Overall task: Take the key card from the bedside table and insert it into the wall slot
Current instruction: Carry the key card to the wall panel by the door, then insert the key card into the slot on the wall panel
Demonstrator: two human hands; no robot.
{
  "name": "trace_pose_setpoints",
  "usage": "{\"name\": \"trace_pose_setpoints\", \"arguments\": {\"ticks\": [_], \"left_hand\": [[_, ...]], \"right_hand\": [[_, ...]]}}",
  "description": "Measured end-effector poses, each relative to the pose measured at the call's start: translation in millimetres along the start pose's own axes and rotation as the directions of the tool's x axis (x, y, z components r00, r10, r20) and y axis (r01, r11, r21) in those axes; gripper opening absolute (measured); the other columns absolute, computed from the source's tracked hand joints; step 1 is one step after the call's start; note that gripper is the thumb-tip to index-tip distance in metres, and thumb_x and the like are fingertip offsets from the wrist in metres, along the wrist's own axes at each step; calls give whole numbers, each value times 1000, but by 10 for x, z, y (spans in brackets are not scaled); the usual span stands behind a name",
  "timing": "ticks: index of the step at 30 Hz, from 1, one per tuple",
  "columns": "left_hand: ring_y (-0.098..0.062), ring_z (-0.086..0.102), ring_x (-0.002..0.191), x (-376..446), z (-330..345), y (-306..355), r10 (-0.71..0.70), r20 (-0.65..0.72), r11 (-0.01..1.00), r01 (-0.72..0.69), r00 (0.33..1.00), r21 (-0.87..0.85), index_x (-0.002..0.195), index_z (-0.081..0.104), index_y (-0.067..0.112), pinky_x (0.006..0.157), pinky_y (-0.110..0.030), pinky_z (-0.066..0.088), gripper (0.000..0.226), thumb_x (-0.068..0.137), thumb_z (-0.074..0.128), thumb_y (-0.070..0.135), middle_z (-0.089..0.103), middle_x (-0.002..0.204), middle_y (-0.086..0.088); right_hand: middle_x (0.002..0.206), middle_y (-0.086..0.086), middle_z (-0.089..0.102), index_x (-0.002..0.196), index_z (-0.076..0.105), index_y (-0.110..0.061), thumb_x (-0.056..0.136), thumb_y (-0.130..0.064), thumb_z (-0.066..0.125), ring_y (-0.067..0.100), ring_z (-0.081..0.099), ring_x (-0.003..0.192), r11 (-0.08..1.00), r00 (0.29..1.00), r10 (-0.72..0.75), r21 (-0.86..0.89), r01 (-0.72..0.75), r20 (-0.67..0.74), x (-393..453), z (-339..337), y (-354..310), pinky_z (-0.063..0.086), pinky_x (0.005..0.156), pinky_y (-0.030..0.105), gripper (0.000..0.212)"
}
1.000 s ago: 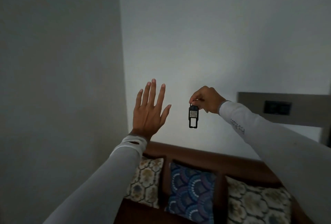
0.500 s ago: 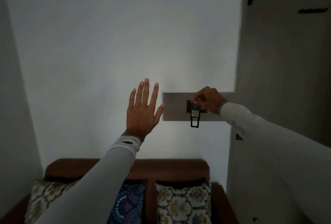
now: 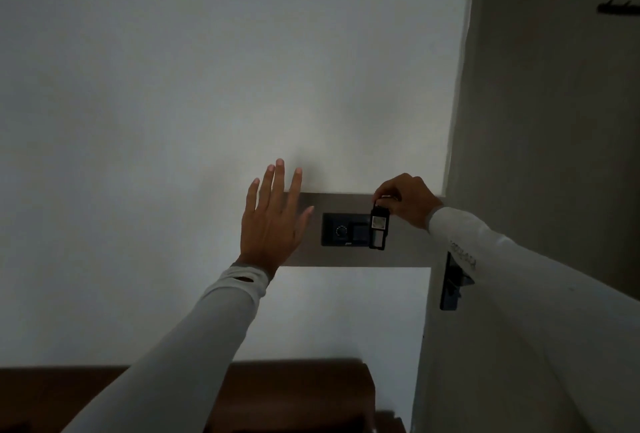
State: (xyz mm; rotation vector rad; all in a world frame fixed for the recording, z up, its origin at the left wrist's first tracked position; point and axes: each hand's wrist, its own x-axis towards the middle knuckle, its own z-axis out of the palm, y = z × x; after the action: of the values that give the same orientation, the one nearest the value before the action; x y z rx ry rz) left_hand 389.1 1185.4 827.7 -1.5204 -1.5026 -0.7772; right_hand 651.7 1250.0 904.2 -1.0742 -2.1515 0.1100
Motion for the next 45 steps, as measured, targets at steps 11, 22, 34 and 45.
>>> {"name": "trace_pose_setpoints", "arguments": {"ticks": [11, 22, 34, 45], "left_hand": [[-42, 25, 160, 623, 1398, 130, 50, 24, 999, -49, 998, -12, 165, 27, 9, 128, -60, 32, 72, 110, 35, 54, 25, 172, -27], [-42, 30, 158, 950, 2282, 86, 52, -57, 997, -49, 997, 55, 164, 30, 6, 126, -59, 35, 67, 109, 39, 45, 29, 170, -27], [-42, 18, 161, 931, 2557, 87, 24, -128, 996, -13, 992, 86, 167, 19, 8, 129, -61, 27, 68, 113, 27, 48, 20, 173, -26], [-41, 18, 162, 906, 2490, 134, -2, -104, 997, 10, 995, 74, 167, 20, 8, 129, -61, 29, 67, 113, 27, 48, 20, 173, -25]], "right_hand": [[98, 16, 75, 93, 77, -3, 87, -2, 67, 20, 65, 88, 998, 999, -43, 38, 44, -12, 1004, 577, 843, 48, 82, 26, 12], [101, 16, 76, 95, 76, -1, 89, -2, 66, 23, 69, 96, 981, 987, -161, 107, 162, -15, 1548, 954, 1338, 45, 80, 5, 11], [96, 10, 75, 99, 75, -14, 84, -16, 75, 20, 69, 89, 970, 968, -234, 49, 239, -88, 1513, 1025, 1437, 48, 81, 20, 15], [116, 12, 68, 97, 76, -7, 81, -18, 77, 36, 60, 109, 904, 874, -396, -286, 317, -282, 1200, 1312, 1628, 50, 89, 48, 19]]}}
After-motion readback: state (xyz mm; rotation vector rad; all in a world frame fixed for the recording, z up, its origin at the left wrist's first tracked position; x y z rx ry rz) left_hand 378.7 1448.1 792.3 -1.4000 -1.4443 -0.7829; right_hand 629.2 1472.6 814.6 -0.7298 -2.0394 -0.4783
